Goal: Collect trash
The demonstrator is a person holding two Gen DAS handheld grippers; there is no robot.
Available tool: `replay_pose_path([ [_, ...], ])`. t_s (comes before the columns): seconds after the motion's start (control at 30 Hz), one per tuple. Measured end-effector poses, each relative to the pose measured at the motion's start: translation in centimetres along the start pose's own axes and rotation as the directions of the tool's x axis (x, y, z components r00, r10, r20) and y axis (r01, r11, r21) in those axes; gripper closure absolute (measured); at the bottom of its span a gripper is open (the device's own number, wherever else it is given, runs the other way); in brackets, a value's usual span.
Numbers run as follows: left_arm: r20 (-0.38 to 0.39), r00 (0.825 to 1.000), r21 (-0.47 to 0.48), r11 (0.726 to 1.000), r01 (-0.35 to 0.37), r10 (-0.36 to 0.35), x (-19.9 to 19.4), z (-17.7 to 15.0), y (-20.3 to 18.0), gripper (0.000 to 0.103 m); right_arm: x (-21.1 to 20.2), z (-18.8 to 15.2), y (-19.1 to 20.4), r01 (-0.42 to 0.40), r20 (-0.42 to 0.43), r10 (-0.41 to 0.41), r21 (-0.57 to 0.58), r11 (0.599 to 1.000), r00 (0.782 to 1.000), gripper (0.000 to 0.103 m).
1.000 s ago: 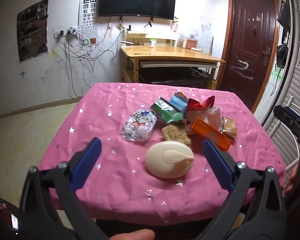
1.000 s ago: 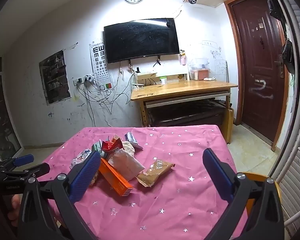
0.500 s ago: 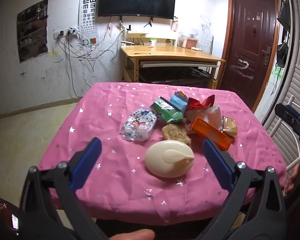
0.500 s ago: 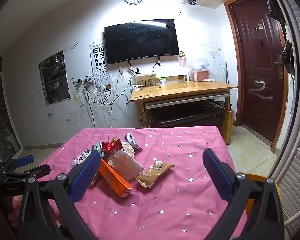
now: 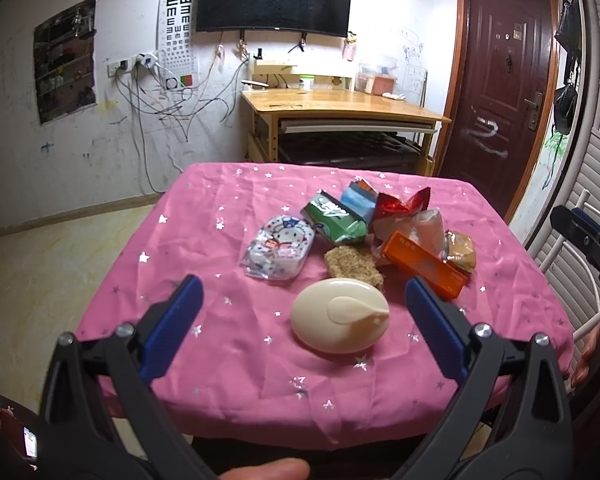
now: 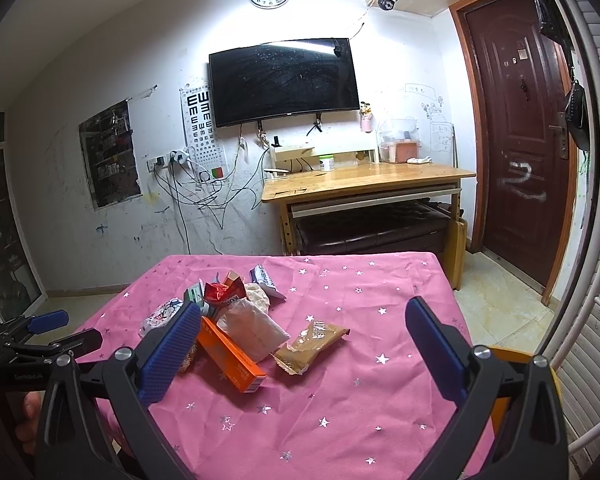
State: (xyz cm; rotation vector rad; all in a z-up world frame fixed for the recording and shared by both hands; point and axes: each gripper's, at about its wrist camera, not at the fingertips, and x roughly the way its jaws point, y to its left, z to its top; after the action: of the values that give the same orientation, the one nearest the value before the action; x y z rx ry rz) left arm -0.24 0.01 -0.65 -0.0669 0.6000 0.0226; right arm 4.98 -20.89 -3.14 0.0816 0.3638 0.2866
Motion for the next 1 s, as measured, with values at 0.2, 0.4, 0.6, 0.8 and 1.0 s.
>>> replay_pose_path([
  [0.2, -0.005, 1.000, 0.000, 1.000, -0.001, 0.001, 0.03, 0.01, -0.01, 0.006, 0.02, 0.00, -0.04, 0.000, -0.001, 0.000, 0.000, 1.000, 1.000, 0.007],
  [0.4, -0.004, 1.000, -0.001, 1.000, 0.000, 0.000, 0.06, -0.04, 0.13, 0.006, 0.02, -0.01, -0.03, 0.000, 0.000, 0.000, 0.001, 1.000, 1.000, 0.007],
  [0.6, -0.005, 1.000, 0.000, 1.000, -0.001, 0.001, 0.05, -0.02, 0.11, 0.006, 0.04, -0.03, 0.01, 0.000, -0.001, 0.000, -0.002, 1.000, 1.000, 0.007],
  [0.8, -0.005, 1.000, 0.001, 1.000, -0.001, 0.001, 0.05, -0.04, 0.11, 0.006, 0.07, -0.04, 0.09, -0.002, -0.001, 0.002, -0.004, 1.000, 1.000, 0.007],
  [1.0, -0.005, 1.000, 0.001, 1.000, -0.002, 0.002, 0.06, -0.02, 0.08, 0.006, 0.09, -0.05, 0.09, -0.002, -0.001, 0.002, -0.005, 1.000, 1.000, 0.007],
])
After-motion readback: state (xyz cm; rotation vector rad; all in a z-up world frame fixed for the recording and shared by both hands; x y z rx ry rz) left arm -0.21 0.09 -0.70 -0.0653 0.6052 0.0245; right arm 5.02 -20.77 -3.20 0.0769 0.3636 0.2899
